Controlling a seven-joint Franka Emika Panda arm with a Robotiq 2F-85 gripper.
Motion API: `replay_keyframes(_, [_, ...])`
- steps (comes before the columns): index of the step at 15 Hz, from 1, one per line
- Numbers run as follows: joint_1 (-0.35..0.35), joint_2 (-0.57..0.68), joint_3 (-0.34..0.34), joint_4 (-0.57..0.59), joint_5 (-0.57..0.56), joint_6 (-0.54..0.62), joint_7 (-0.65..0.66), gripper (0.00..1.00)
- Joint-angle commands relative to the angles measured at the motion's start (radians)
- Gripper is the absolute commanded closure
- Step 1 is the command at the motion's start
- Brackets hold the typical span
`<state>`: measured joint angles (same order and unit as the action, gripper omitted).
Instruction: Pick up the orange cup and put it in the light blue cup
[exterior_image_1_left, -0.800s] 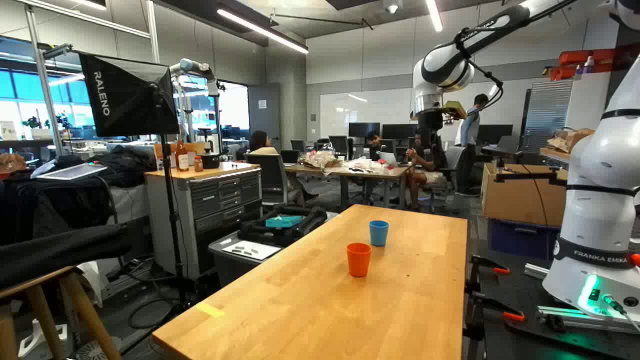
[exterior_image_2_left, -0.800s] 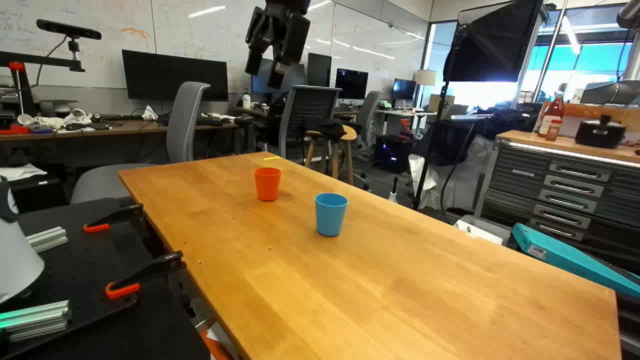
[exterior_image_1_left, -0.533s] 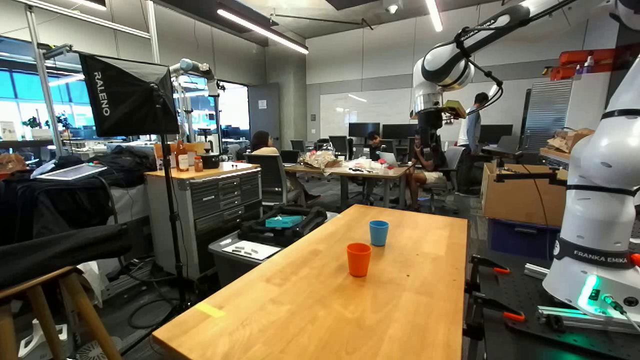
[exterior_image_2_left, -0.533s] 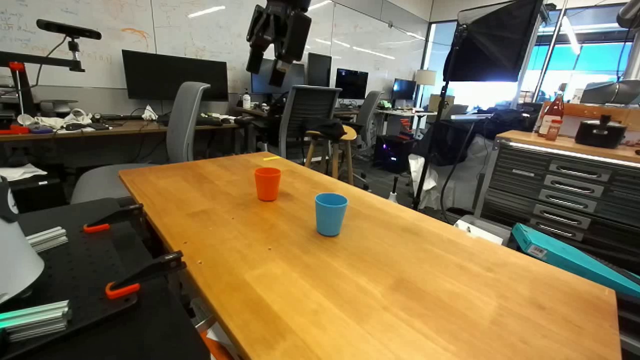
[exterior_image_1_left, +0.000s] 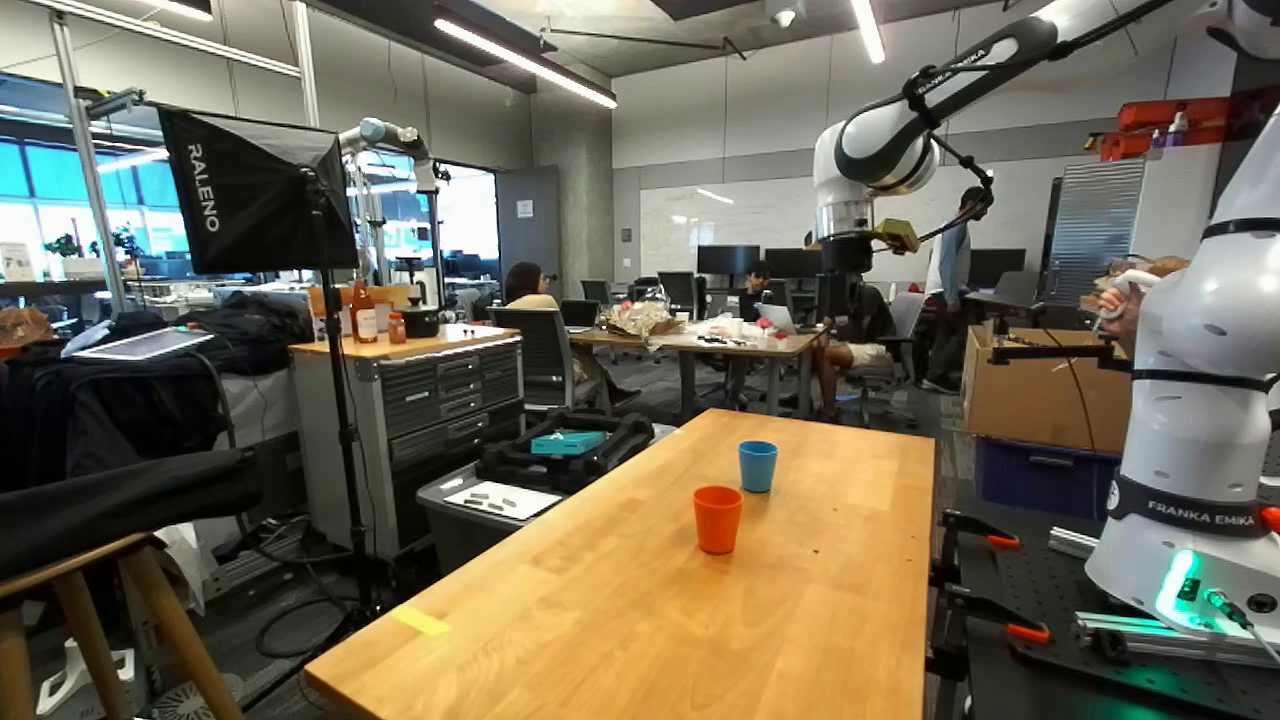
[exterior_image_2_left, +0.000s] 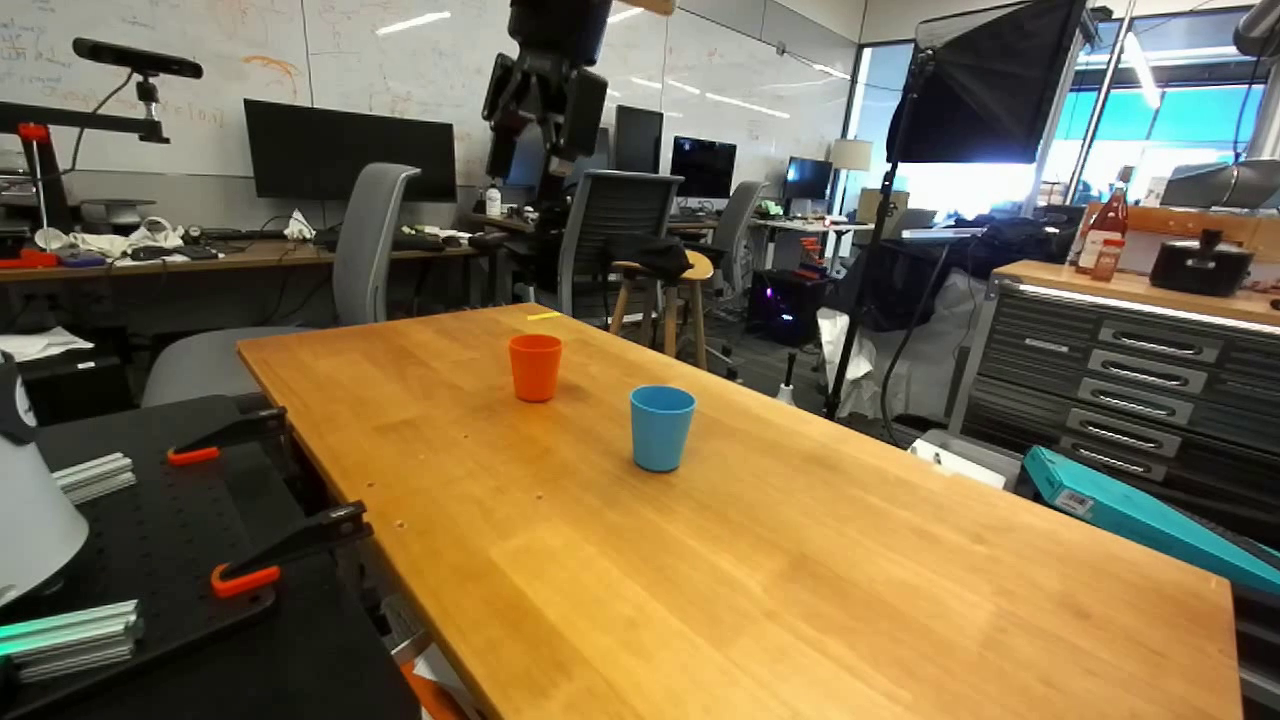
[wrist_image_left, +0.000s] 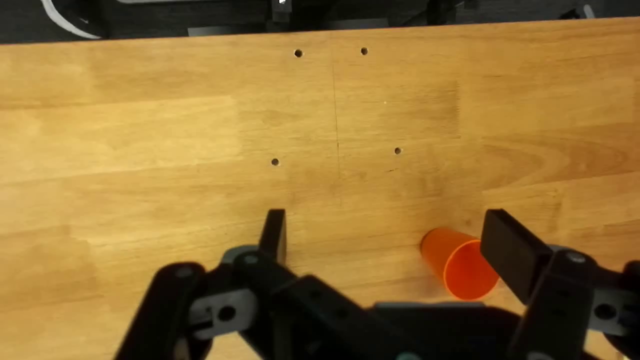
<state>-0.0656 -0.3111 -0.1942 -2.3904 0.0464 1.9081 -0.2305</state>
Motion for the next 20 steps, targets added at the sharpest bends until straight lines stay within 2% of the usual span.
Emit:
replay_keyframes(1, [0.050,0.040,0.081,-0.094,0.026,0.172,0.003,0.00])
replay_keyframes(5, [0.111,0.178,0.164,-0.153,0.034,0.469,0.038,0.00])
replay_keyframes(10, [0.147,0.396,0.231,-0.117,0.065,0.781,0.072,0.00])
replay_keyframes(14, [0.135,0.525,0.265,-0.050,0.063,0.904,0.086,0.00])
replay_keyframes(20, [0.126,0.636,0.267,0.047,0.028,0.961,0.119,0.00])
